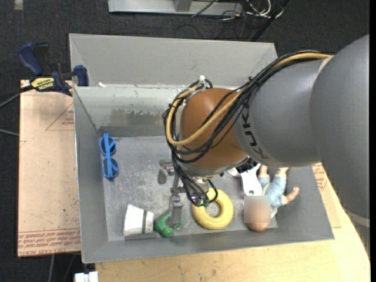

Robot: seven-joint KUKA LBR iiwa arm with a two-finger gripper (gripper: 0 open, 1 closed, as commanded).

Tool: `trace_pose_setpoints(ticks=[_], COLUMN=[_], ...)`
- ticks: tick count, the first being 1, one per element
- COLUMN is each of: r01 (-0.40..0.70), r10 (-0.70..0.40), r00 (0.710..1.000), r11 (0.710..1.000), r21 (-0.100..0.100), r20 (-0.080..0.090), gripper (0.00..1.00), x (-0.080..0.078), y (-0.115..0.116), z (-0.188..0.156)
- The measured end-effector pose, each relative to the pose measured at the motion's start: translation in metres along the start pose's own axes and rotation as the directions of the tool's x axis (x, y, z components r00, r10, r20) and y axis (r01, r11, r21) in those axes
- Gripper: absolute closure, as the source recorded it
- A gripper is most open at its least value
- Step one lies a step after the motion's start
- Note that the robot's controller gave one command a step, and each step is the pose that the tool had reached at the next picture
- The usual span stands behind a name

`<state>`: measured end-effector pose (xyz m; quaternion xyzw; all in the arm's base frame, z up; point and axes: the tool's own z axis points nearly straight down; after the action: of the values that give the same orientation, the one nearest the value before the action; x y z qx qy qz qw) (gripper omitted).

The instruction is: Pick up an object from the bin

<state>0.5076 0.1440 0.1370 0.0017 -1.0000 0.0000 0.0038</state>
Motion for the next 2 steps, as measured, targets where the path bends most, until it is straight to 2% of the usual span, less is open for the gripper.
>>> trace_pose_setpoints(ticks=[1, 2], r01=[-0.004, 0.272], r10=[0.004, -0.272], r00=[1.0, 0.962], r11=[1.0, 0.962], r21=[-0.001, -0.001], r20=[0.007, 0.005], gripper=[0.0, 0.0], x=[-0.002, 0.012], y=[-0.001, -0.012], z=[-0.004, 0.009])
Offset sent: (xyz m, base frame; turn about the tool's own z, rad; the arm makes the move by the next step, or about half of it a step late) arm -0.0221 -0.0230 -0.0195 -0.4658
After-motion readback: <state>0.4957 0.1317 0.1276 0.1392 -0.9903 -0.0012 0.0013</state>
